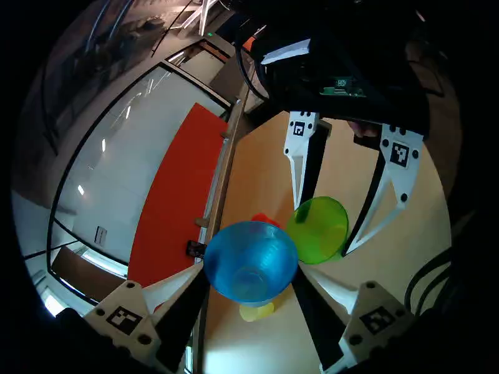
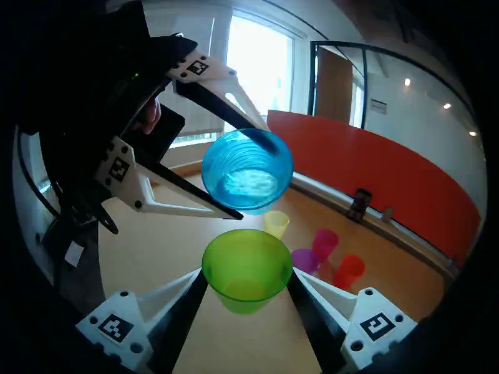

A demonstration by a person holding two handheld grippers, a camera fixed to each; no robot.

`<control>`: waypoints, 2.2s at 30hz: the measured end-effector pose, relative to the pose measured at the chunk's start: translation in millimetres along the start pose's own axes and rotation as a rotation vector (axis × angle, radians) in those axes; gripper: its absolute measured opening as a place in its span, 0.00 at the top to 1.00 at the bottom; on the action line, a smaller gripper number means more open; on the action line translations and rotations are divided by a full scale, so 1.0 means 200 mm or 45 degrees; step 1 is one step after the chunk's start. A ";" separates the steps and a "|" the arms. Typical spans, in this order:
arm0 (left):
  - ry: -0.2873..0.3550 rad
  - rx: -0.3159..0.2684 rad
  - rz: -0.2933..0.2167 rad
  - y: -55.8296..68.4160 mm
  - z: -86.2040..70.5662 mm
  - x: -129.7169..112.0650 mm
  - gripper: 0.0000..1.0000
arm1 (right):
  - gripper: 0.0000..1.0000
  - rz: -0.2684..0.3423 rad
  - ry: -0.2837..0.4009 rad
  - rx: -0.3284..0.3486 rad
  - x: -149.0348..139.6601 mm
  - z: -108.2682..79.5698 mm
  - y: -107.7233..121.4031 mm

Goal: Pour water

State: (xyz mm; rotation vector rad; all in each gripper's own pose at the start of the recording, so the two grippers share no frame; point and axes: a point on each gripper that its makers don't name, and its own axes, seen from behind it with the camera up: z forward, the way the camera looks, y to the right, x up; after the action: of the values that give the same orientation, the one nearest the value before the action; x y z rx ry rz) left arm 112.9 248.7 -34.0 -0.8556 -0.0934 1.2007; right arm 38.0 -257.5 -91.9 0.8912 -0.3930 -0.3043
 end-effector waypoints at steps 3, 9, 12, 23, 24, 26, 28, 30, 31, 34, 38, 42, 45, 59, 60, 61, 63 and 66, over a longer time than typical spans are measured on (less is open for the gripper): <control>0.002 0.002 0.010 0.00 0.01 0.01 0.15 | 0.10 0.001 0.000 0.002 0.00 0.00 0.00; -0.001 0.015 0.043 0.00 0.01 0.02 0.15 | 0.10 0.002 0.000 0.006 0.00 0.00 -0.01; -0.001 0.020 0.052 0.00 0.02 0.03 0.15 | 0.10 0.004 0.000 0.006 0.00 0.01 -0.01; 0.010 0.035 0.090 0.00 0.02 0.05 0.15 | 0.10 0.006 -0.001 0.001 0.00 0.00 0.01; 0.011 0.035 0.094 0.00 0.02 0.06 0.15 | 0.09 0.006 0.000 0.001 0.00 0.00 0.01; 0.013 0.037 0.099 0.00 0.02 0.06 0.15 | 0.10 0.007 0.000 0.001 0.00 0.00 0.01; 0.013 0.040 0.111 -0.01 0.02 0.06 0.15 | 0.10 0.007 0.001 0.002 0.00 0.00 0.01; 0.013 0.043 0.124 -0.01 0.01 0.06 0.15 | 0.10 0.007 0.001 0.003 -0.01 0.00 0.01; 0.012 0.044 0.131 -0.01 0.01 0.06 0.15 | 0.10 0.006 0.001 0.003 -0.01 0.00 0.01; 0.010 0.045 0.146 -0.01 0.01 0.06 0.15 | 0.10 0.004 0.002 0.005 -0.01 0.00 0.01; 0.013 0.044 0.153 0.00 0.01 0.07 0.15 | 0.10 0.002 0.003 0.008 -0.01 0.01 0.01; 0.019 0.050 0.163 -0.02 0.01 0.08 0.15 | 0.10 -0.001 0.005 0.011 0.00 0.00 0.01; 0.024 0.057 0.183 -0.02 0.01 0.09 0.15 | 0.10 -0.003 0.005 0.012 0.00 0.00 0.01; 0.038 0.081 0.241 -0.02 0.00 0.11 0.15 | 0.10 -0.008 0.012 0.009 0.01 -0.01 0.01; 0.038 0.082 0.243 -0.02 0.00 0.10 0.15 | 0.10 -0.008 0.012 0.009 0.01 -0.01 0.01; 0.038 0.082 0.244 -0.02 0.00 0.10 0.15 | 0.10 -0.008 0.012 0.009 0.01 -0.01 0.02; 0.038 0.083 0.245 -0.02 0.00 0.10 0.15 | 0.09 -0.008 0.013 0.008 0.02 -0.01 0.02; 0.039 0.085 0.244 -0.02 0.00 0.10 0.15 | 0.10 -0.007 0.014 0.006 0.02 -0.01 0.02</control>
State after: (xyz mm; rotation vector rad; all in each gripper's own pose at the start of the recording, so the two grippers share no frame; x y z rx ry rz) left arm 124.8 265.8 -38.7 -0.8378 0.0550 1.3617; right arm 42.3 -254.8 -89.3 0.8987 -0.3811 -0.3035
